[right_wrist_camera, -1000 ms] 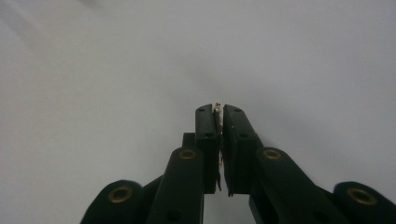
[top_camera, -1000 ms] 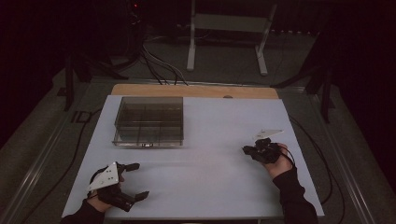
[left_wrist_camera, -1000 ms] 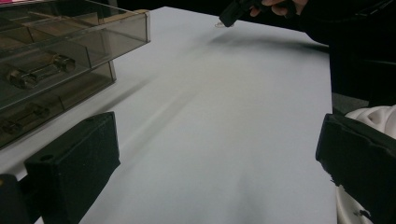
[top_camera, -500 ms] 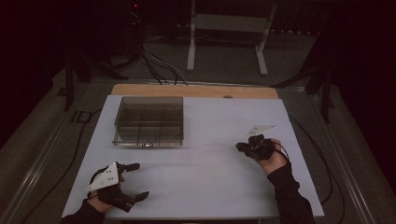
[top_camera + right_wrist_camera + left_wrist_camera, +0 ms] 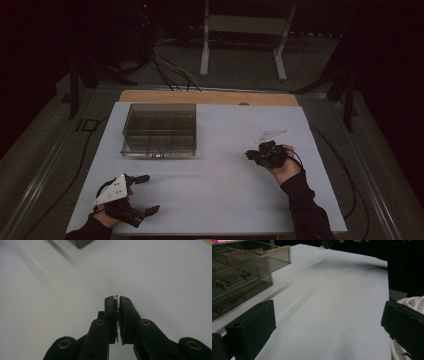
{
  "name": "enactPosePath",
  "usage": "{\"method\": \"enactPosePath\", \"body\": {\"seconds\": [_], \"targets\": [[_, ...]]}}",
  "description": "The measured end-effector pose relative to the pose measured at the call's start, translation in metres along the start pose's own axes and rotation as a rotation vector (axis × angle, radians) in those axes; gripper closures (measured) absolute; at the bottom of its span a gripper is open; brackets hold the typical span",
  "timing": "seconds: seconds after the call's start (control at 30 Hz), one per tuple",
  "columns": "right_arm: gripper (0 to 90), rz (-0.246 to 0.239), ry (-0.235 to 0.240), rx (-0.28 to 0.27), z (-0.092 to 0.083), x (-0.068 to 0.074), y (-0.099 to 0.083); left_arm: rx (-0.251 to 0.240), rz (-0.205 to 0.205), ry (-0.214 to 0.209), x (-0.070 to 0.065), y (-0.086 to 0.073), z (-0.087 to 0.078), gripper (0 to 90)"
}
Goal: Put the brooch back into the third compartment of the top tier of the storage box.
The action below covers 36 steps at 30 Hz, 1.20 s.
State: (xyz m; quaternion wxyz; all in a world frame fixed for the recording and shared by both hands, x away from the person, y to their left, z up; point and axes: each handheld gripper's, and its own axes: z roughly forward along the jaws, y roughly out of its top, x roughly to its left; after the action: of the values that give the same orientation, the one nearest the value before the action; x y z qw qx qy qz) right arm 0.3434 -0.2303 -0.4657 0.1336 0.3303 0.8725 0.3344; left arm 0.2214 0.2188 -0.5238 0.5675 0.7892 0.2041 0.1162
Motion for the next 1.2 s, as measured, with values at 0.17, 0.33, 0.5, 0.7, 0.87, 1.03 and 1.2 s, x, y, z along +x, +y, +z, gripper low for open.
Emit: {"method": "enactPosePath", "body": {"seconds": [0.17,0.33,0.5,0.7,0.87,1.03,1.2], "targets": [[85.7,-0.013,0.010,-0.005,0.002,0.004,0.008,0.002,0.003,0.000,0.000,0.000,0.000,0.6],[85.7,-0.033,0.022,-0.007,0.005,0.010,0.018,0.009,0.003,0.001,0.000,0.000,0.000,0.6],[85.7,-0.053,0.032,-0.009,0.008,0.014,0.028,0.008,0.002,-0.001,0.000,0.000,0.000,0.6],[85.7,-0.063,0.042,-0.021,0.010,0.018,0.038,0.009,0.004,0.002,0.000,0.000,0.000,0.6],[85.7,-0.088,0.049,-0.022,0.012,0.023,0.049,0.008,0.004,0.003,-0.001,0.000,0.000,0.6],[85.7,-0.101,0.056,-0.026,0.014,0.027,0.057,0.016,0.009,0.006,-0.001,0.000,0.001,0.6],[85.7,-0.118,0.065,-0.026,0.017,0.031,0.065,0.014,0.007,0.002,-0.001,0.000,0.001,0.6]]}}
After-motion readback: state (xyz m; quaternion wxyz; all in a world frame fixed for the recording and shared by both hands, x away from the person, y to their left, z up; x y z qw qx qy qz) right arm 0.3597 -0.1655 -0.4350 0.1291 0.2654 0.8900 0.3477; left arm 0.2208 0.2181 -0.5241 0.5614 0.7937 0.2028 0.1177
